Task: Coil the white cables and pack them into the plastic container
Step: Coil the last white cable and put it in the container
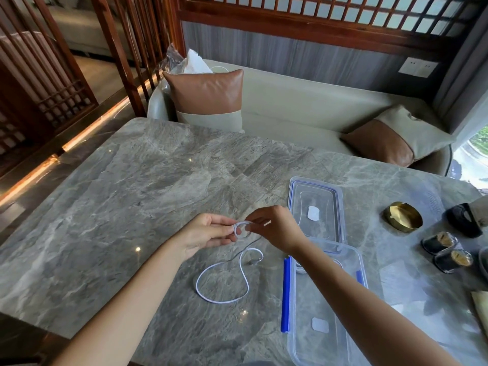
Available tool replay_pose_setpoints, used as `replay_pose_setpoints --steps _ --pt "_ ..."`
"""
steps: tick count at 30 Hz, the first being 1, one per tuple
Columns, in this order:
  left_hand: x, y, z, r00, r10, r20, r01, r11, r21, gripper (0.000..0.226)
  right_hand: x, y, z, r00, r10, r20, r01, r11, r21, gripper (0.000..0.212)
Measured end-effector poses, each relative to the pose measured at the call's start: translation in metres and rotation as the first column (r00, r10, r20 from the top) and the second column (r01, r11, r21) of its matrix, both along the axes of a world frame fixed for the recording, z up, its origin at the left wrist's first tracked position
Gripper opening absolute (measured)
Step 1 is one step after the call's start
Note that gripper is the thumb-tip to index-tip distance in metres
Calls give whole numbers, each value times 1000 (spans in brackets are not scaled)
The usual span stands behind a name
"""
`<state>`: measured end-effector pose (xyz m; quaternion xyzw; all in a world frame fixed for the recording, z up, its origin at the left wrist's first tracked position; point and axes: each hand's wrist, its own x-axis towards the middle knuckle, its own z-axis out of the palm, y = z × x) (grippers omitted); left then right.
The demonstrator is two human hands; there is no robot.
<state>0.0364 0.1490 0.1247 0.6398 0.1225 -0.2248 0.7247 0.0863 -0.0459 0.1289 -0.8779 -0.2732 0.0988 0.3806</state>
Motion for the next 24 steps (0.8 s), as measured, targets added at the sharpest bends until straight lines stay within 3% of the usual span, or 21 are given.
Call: replay_pose_setpoints --steps 2,4,6,7,11,15,17,19,24 --pt "-4 -7 3 998 37 42 -37 999 5 22 -3 3 -3 981 -106 -162 135 974 182 6" --pt "-6 -15 7 989 91 114 -97 994 48 23 -9 8 -5 867 -119 -484 344 846 408 3" --pt "-8 -20 9 975 141 170 -153 987 59 21 -15 12 -7 712 -48 -700 524 701 485 8" --pt "-10 -22 10 974 134 181 -147 988 57 20 -16 12 -7 692 -39 -721 547 680 488 8" --pt "-15 -9 11 987 -59 148 51 997 57 29 -9 7 4 848 -38 -529 330 819 469 5" --pt "-6 21 19 989 -148 -8 146 984 -103 24 -2 1 22 955 103 -277 -38 972 230 11" --pt "-2 25 25 963 -262 -58 258 964 -70 30 0 4 30 966 203 -159 -195 979 59 11" --pt "1 23 31 912 -404 -65 409 909 82 27 1 9 37 951 285 -122 -291 956 -35 12" --pt "5 19 39 847 -526 -79 532 839 117 24 4 14 49 936 303 -177 -305 952 17 11"
